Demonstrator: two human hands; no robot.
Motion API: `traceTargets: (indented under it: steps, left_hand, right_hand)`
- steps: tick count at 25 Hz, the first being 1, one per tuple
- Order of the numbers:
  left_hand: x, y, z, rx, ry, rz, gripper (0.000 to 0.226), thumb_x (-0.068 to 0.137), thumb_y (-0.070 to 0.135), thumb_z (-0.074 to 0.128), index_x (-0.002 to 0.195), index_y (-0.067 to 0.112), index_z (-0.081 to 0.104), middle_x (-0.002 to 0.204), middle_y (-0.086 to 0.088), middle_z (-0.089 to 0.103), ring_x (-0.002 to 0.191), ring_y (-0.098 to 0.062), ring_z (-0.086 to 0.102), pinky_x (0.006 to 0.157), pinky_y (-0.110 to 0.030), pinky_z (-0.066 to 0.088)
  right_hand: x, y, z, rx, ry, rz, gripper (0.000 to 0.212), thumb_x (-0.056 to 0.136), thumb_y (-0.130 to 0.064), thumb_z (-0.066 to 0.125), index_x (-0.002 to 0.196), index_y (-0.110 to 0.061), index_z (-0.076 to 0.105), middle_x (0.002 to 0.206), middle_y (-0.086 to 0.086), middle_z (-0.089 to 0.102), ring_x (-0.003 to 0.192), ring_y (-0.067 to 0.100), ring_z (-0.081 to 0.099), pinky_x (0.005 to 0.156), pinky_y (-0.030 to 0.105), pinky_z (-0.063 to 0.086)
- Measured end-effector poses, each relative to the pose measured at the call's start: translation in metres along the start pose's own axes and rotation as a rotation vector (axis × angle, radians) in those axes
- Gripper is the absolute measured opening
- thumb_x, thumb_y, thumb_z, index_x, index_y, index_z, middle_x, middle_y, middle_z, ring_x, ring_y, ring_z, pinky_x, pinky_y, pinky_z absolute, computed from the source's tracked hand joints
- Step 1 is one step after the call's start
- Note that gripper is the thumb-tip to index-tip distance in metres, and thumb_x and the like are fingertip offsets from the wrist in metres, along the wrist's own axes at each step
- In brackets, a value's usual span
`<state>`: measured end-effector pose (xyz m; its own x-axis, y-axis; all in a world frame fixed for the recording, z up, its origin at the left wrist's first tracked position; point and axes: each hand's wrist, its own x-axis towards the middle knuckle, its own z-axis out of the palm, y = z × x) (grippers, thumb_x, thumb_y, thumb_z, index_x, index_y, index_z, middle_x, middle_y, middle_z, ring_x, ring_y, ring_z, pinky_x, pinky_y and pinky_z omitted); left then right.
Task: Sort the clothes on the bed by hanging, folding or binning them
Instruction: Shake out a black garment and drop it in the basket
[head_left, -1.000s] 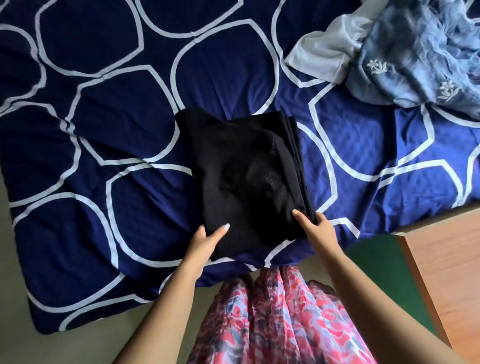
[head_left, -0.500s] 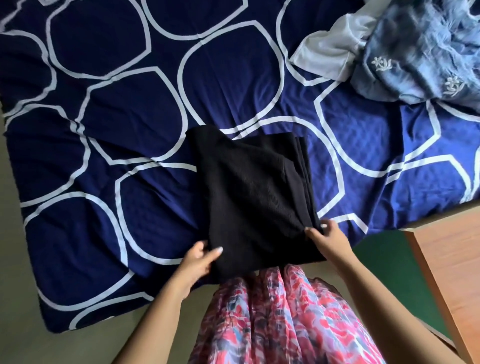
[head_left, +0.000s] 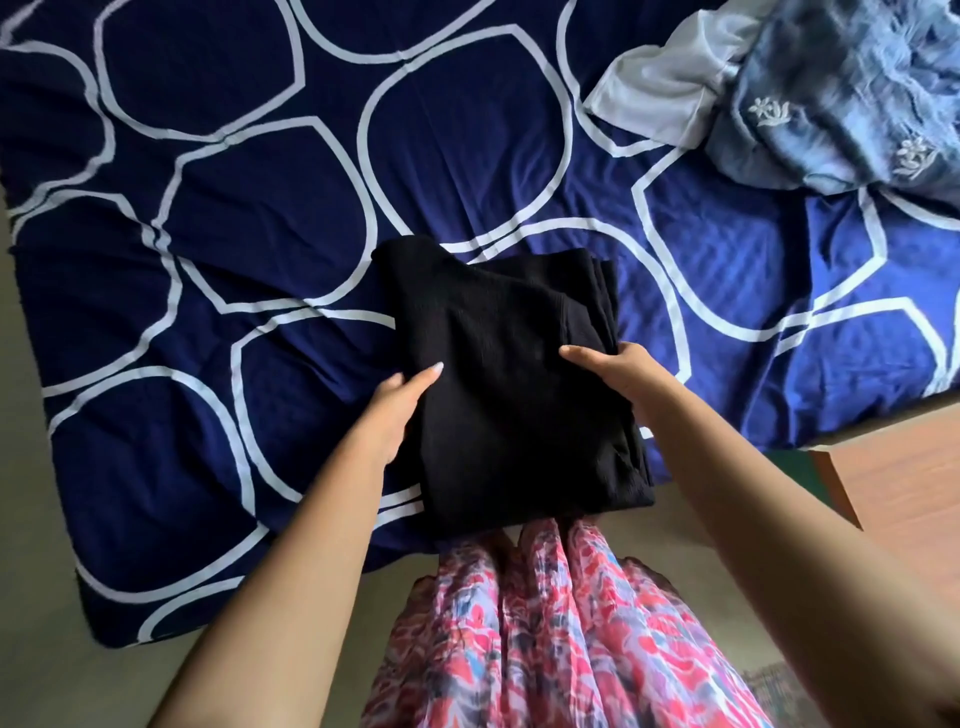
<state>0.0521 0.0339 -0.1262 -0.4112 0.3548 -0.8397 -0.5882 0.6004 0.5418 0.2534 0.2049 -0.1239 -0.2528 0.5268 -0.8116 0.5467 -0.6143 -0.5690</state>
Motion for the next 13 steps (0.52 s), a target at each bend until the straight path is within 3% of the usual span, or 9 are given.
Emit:
traceTargets:
  steps: [3,5,8,10,13]
  left_hand:
    - [-0.001,-0.005,0.005,-0.125,0.013,-0.02,0.023,0.093,0.025,0.061,0.112,0.011,0.061,0.11,-0.008,0.068,0.093,-0.016,0.066,0.073,-0.027,0.052]
    - [-0.004,-0.005,0.003,-0.181,0.026,-0.026,0.02,0.093,0.025,0.062,0.107,0.012,0.063,0.108,-0.009,0.069,0.093,-0.017,0.067,0.074,-0.03,0.053]
    - [-0.008,0.013,-0.004,-0.225,-0.003,0.025,0.03,0.091,0.025,0.064,0.116,0.009,0.062,0.112,-0.009,0.07,0.098,-0.019,0.068,0.081,-0.033,0.054]
    - [-0.011,0.043,-0.008,-0.229,-0.04,0.095,0.038,0.091,0.026,0.064,0.122,0.006,0.059,0.113,-0.009,0.07,0.102,-0.02,0.068,0.084,-0.034,0.054]
    - [-0.014,0.101,-0.009,-0.252,-0.067,0.255,0.045,0.09,0.026,0.064,0.129,0.003,0.055,0.119,-0.012,0.067,0.111,-0.025,0.064,0.089,-0.038,0.053]
  right_hand:
    - [0.008,-0.005,0.002,-0.001,0.04,0.007,0.026,0.074,-0.024,0.08,0.091,-0.012,0.065,0.08,0.007,0.071,0.066,0.018,0.069,0.061,0.029,0.058]
    - [0.011,-0.011,-0.001,0.038,0.031,0.046,0.018,0.077,-0.015,0.075,0.091,-0.01,0.065,0.077,0.009,0.069,0.061,0.02,0.067,0.059,0.032,0.059]
    - [0.011,-0.033,-0.007,0.108,-0.016,0.08,0.021,0.077,-0.012,0.072,0.097,-0.007,0.066,0.085,0.014,0.07,0.072,0.029,0.068,0.073,0.043,0.059]
    - [0.005,-0.061,-0.01,0.155,-0.035,0.014,0.019,0.077,-0.009,0.072,0.095,-0.007,0.067,0.083,0.013,0.071,0.073,0.028,0.069,0.074,0.042,0.059]
    - [-0.007,-0.115,-0.012,0.296,-0.085,-0.217,0.009,0.081,-0.001,0.065,0.085,-0.009,0.066,0.068,0.005,0.071,0.061,0.019,0.068,0.064,0.031,0.059]
